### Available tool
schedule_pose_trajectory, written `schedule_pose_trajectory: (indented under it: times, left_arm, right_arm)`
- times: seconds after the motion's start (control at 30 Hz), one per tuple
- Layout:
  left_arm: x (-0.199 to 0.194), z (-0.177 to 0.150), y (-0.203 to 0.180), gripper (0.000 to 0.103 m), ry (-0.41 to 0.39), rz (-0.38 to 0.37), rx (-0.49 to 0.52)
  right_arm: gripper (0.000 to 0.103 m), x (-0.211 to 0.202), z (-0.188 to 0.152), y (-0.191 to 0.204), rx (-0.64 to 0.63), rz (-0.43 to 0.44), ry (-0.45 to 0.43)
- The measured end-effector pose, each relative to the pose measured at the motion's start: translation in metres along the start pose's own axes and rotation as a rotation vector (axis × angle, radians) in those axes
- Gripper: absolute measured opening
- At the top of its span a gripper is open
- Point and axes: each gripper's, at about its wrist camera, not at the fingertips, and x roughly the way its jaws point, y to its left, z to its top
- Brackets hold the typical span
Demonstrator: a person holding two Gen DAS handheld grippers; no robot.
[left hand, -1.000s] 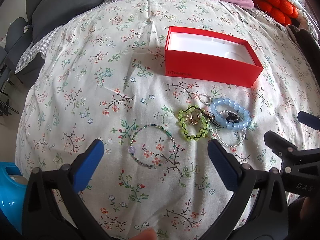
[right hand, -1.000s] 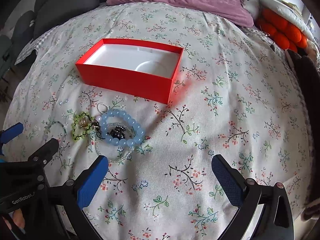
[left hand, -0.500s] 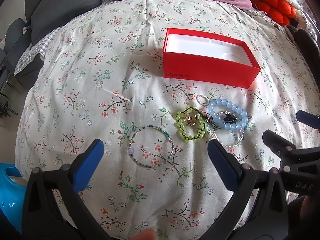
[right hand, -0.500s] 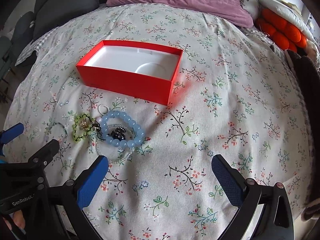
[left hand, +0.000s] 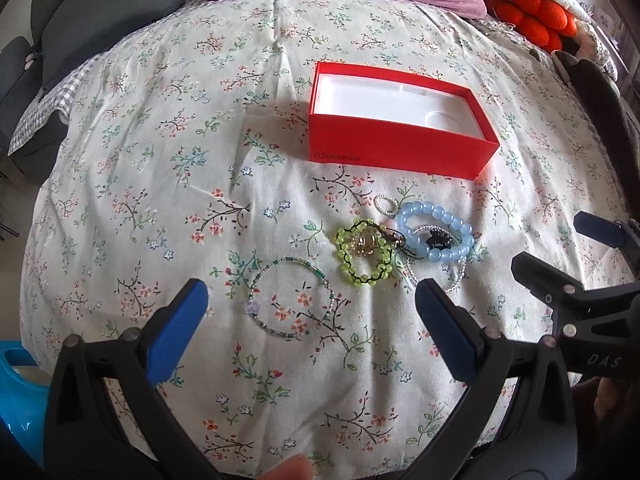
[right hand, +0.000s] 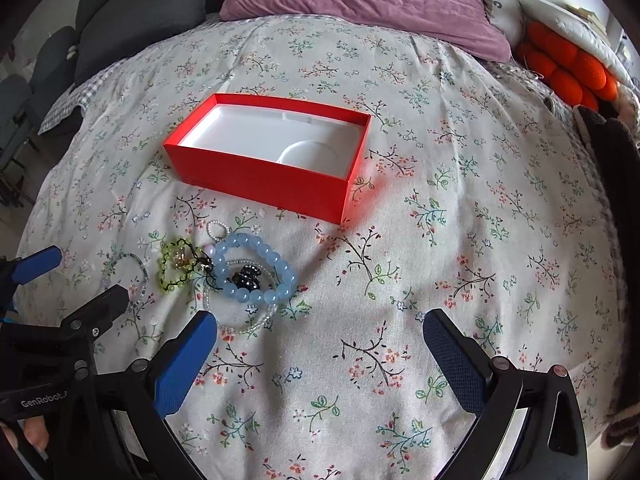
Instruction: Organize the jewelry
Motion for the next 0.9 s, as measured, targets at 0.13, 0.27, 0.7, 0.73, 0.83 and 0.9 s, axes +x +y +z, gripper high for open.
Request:
schedule_pose_trajectory:
  times: [0.13,0.27,0.7,0.73,0.83,0.9]
  left_arm:
    - [-0.001,0.007,0.015,0.103,0.024,-0.069,-0.049]
    - [0.005,0.015,0.029,0.102,0.043,-0.141,-0.084]
    - [0.062,0.019,0.066,0.058,0.204,-0.243,-0.105]
    - [0.064,0.017,0.065,0.054,0.213,-0.243,-0.094]
    - [0.071,0.013,0.061,0.048,0.233,-0.244,-0.054]
    - [0.074,0.012,0.057,0.046,0.234,-0.225,-0.023]
  right_arm:
    - [0.103,-0.004,0.005,-0.005,0.004,0.029,-0.016]
    - [0.103,-0.002,0.014,-0.01,0.003,0.04,-0.021]
    - [0.065,0.059,0.035,-0.022,0.123,0.25,0.105]
    - [0.061,0.063,0.036,-0.021,0.128,0.246,0.11]
    - [0.055,0.072,0.039,-0.018,0.133,0.25,0.128]
    - [0.051,0.078,0.04,-0.015,0.139,0.261,0.141]
